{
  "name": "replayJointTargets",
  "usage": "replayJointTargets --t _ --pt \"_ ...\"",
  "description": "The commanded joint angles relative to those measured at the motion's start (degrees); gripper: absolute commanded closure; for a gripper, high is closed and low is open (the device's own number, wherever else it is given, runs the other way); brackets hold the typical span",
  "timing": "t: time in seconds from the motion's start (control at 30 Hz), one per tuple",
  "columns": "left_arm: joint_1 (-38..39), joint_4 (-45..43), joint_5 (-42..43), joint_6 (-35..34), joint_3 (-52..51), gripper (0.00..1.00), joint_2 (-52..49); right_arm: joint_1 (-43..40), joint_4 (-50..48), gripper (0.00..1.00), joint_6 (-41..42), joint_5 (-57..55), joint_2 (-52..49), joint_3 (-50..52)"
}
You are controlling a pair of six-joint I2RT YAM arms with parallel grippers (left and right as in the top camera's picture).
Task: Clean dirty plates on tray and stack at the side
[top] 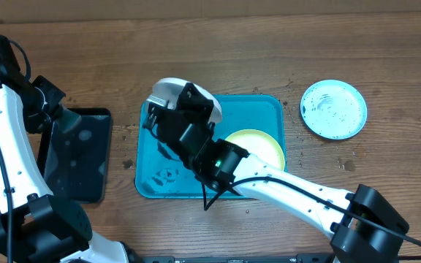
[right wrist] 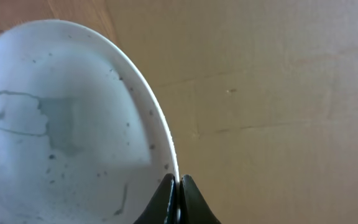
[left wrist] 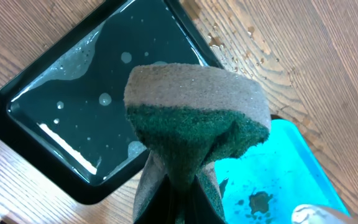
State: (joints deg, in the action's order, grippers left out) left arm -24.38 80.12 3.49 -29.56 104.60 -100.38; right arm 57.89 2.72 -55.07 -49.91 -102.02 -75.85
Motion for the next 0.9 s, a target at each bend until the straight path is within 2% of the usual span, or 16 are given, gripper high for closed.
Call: replayJointTargets --t 0.0,0.07,0.1,0.17,0.2,0.3,0.33,0.4,0.43,0.53,0.6,0.67,0.8,0.87 --pt "0.04 -0.15 0.63 1.33 -0.28 0.96 0.37 0.85 -2.16 0.96 -2.38 -3.21 1.51 -1.03" --pt "0.02 0.02 0.63 1.31 -0.31 0.96 0.37 1.29 -5.97 0.96 5.25 -1.97 1.51 -1.03" --pt "0.02 -0.02 0.63 1.31 -0.31 0.96 0.37 1.62 -4.57 0.96 8.17 1.81 1.51 -1.03" --pt "0.02 -0.22 0.66 1.29 -0.31 0.96 0.37 2.14 0.52 0.96 4.20 7.04 1.51 -1.03" --pt "0.02 -0.20 0.63 1.31 -0.31 0.96 0.37 2.34 0.94 0.96 1.60 6.16 1.51 -1.03" --pt "0.02 -0.15 0.63 1.31 -0.31 0.96 0.37 2.36 -2.95 0.96 7.17 3.76 1.51 -1.03" --pt "0.02 -0.24 0.63 1.31 -0.31 0.96 0.37 2.36 -1.49 0.96 8.31 5.53 1.51 -1.03" --pt "0.04 -0.31 0.63 1.31 -0.31 0.96 0.37 2.36 3.67 0.96 0.48 5.88 1.51 -1.03" --pt "0.04 -0.24 0.66 1.31 -0.31 0.96 0.37 2.29 3.85 0.96 -0.76 4.81 1.51 -1.03" --pt "0.02 -0.37 0.66 1.29 -0.31 0.96 0.37 1.92 5.29 0.96 3.56 7.67 1.51 -1.03" --pt "0.07 -0.50 0.87 1.29 -0.31 0.96 0.37 1.95 11.08 0.96 -3.61 8.85 1.51 -1.03" --pt "0.07 -0.35 1.03 1.31 -0.31 0.96 0.37 1.92 12.07 0.96 -9.70 5.66 1.51 -1.03" --pt "0.07 -0.44 1.05 1.29 -0.31 0.96 0.37 1.95 8.74 0.96 -2.60 8.55 1.51 -1.03" --pt "0.07 -0.42 1.03 1.33 -0.31 0.96 0.37 2.08 10.03 0.96 -5.77 7.39 1.51 -1.03"
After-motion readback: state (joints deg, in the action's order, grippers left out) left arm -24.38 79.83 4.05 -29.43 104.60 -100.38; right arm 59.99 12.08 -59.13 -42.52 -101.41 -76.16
